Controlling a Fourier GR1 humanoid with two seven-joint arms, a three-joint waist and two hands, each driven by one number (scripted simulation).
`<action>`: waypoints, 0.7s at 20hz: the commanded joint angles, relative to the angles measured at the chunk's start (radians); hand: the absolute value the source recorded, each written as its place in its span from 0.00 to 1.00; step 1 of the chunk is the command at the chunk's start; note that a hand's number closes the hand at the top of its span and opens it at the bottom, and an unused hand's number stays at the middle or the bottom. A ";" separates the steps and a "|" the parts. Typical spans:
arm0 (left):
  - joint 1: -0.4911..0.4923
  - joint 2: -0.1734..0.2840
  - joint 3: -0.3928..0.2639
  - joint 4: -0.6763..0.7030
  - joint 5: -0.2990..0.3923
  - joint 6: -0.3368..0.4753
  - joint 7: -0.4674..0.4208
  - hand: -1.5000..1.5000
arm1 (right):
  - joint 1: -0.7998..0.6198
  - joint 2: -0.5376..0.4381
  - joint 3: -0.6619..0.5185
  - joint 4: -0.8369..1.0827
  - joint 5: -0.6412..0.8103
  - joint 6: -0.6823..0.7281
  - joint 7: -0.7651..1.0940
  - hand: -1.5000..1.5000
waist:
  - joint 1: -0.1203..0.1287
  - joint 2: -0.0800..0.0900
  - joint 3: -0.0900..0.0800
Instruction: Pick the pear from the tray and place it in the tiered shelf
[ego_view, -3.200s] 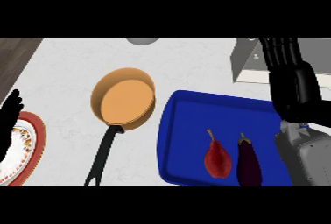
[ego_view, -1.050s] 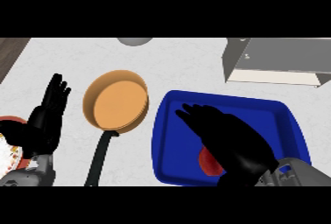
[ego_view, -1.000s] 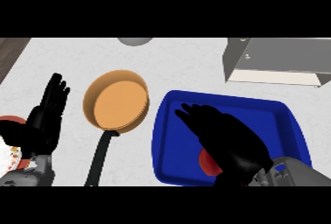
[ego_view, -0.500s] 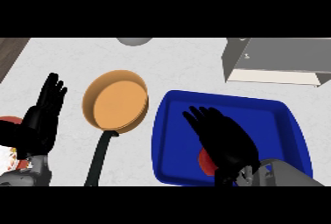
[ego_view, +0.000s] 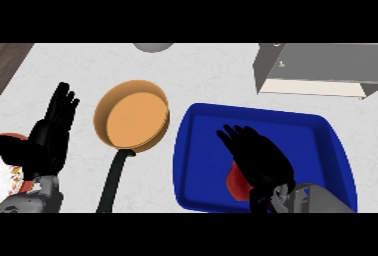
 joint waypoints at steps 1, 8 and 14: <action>0.006 -0.024 0.000 -0.019 -0.023 -0.004 0.015 0.50 | 0.085 -0.028 -0.058 -0.033 0.038 0.049 -0.059 0.00 | -0.002 0.000 0.000; -0.049 -0.029 0.043 0.021 -0.028 -0.029 0.033 0.50 | 0.078 0.075 -0.080 0.138 0.182 -0.047 -0.228 0.00 | -0.001 0.001 0.000; 0.024 -0.071 0.029 -0.018 -0.059 -0.039 0.002 0.50 | 0.071 0.142 -0.127 0.258 0.263 -0.050 -0.327 0.00 | 0.002 0.001 0.000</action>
